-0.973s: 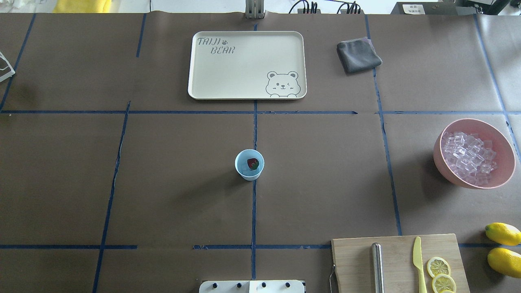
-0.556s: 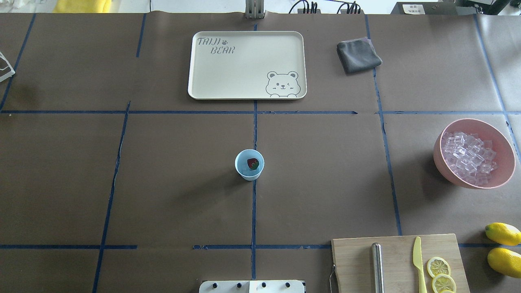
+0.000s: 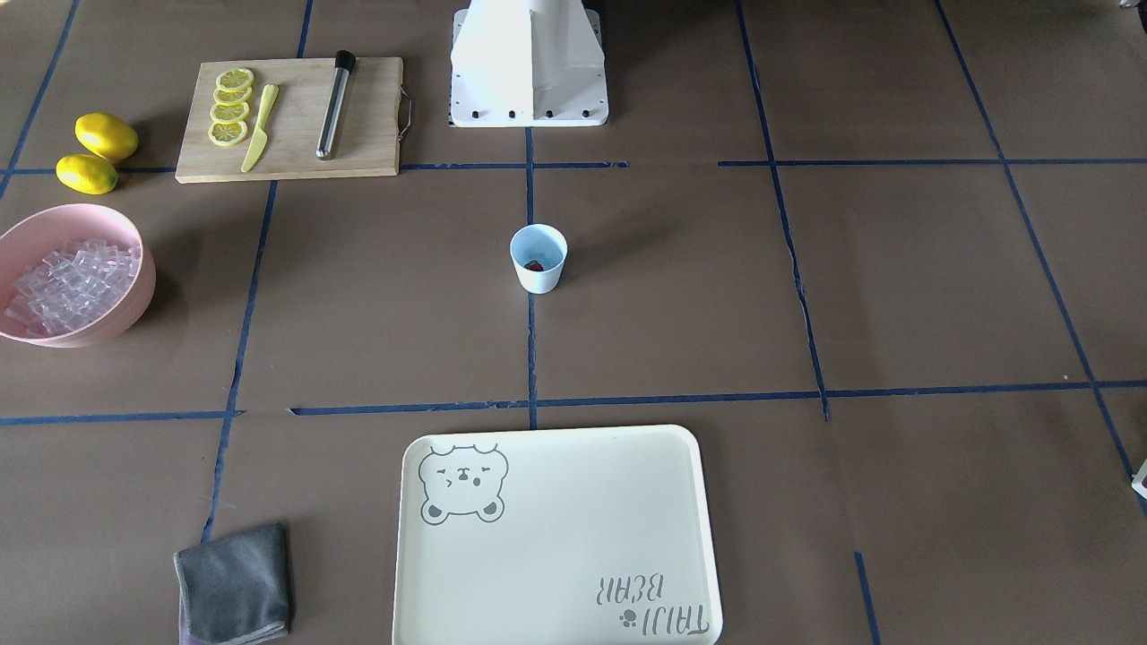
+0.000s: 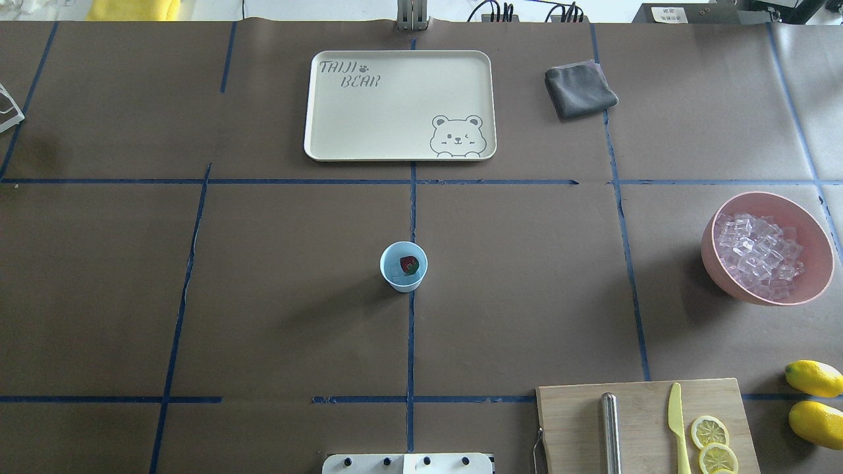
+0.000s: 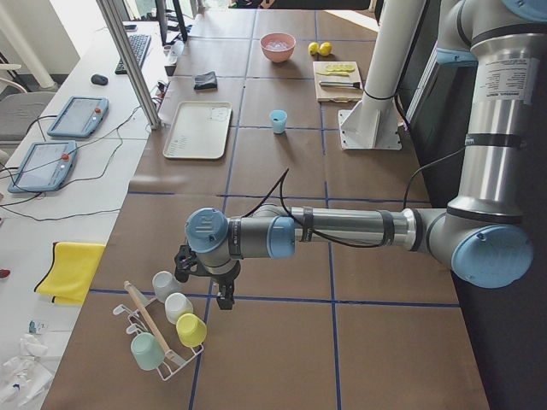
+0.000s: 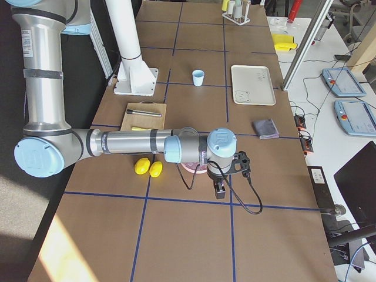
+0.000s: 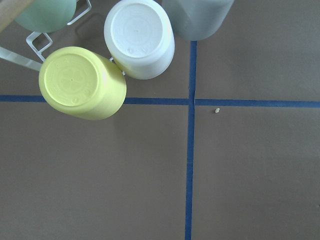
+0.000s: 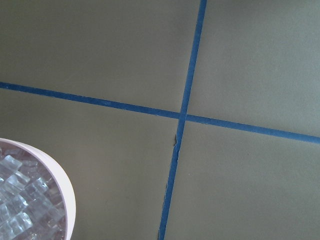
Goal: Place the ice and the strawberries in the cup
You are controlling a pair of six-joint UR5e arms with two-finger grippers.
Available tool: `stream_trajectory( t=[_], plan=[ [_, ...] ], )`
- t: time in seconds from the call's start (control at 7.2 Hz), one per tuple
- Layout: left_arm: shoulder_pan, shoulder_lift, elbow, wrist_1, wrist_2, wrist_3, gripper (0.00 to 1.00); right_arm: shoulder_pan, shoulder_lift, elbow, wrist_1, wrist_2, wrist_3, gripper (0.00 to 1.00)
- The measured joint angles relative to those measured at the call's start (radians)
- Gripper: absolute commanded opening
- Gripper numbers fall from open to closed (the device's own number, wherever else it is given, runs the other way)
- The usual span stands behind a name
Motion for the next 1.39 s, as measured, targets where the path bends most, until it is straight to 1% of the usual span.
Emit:
stream_trajectory(
  t=[0.42, 1.39],
  plan=[
    [0.000, 0.004, 0.000, -0.001, -0.004, 0.000, 1.00, 0.000, -0.002, -0.017, 0.024, 0.000, 0.001, 1.00],
    [0.000, 0.005, 0.000, -0.001, -0.005, -0.001, 1.00, 0.000, 0.000, -0.018, 0.025, 0.000, 0.002, 1.00]
  ],
)
